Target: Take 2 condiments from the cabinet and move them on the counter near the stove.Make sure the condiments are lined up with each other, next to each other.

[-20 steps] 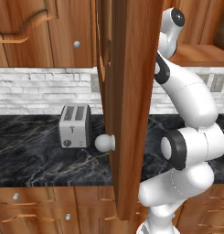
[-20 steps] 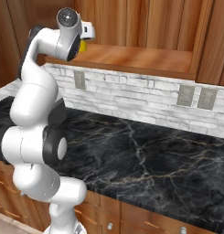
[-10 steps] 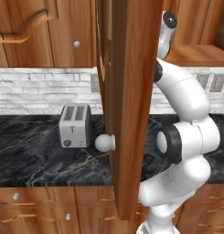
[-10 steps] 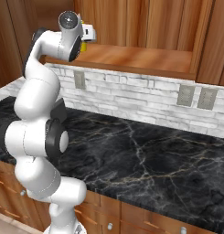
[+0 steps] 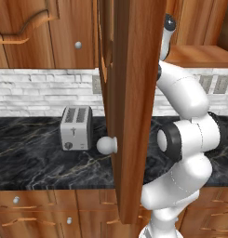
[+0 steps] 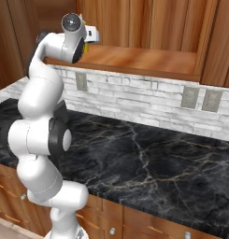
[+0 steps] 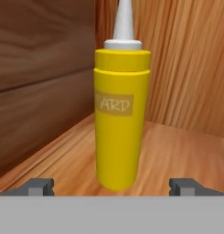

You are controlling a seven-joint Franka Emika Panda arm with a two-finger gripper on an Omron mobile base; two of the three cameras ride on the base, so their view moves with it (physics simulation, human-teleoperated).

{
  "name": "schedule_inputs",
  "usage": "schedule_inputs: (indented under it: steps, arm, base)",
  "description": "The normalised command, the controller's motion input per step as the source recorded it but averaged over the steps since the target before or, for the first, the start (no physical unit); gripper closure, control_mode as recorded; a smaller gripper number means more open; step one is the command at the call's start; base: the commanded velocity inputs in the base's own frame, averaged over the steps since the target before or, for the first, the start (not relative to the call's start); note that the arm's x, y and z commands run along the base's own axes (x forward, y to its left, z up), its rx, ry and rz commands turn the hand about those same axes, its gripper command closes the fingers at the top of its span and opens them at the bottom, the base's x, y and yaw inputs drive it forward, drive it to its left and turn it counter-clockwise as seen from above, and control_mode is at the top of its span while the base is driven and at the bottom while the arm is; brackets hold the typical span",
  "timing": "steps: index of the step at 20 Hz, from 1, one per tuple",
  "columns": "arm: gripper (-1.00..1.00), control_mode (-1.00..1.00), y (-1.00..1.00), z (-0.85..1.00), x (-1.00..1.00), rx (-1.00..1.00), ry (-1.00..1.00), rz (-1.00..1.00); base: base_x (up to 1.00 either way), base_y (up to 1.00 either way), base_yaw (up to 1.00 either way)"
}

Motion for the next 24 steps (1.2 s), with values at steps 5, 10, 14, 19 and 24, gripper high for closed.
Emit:
schedule_inputs:
  steps: [5,10,14,19,24]
  arm:
    - [-1.00,-1.00,0.00,0.00,0.16,0.00,0.00,-0.01]
    - [-1.00,-1.00,0.01,0.00,0.17,0.00,0.00,0.00]
    - [-1.00,-1.00,0.02,0.00,0.17,0.00,0.00,0.00]
    - [-1.00,-1.00,0.06,0.00,0.18,0.00,0.00,0.00]
    - [-1.00,-1.00,0.03,0.00,0.15,0.00,0.00,0.00]
  base:
    - [0.00,0.00,0.00]
    - [0.00,0.00,0.00]
    - [0.00,0.00,0.00]
    - [0.00,0.00,0.00]
    - [0.00,0.00,0.00]
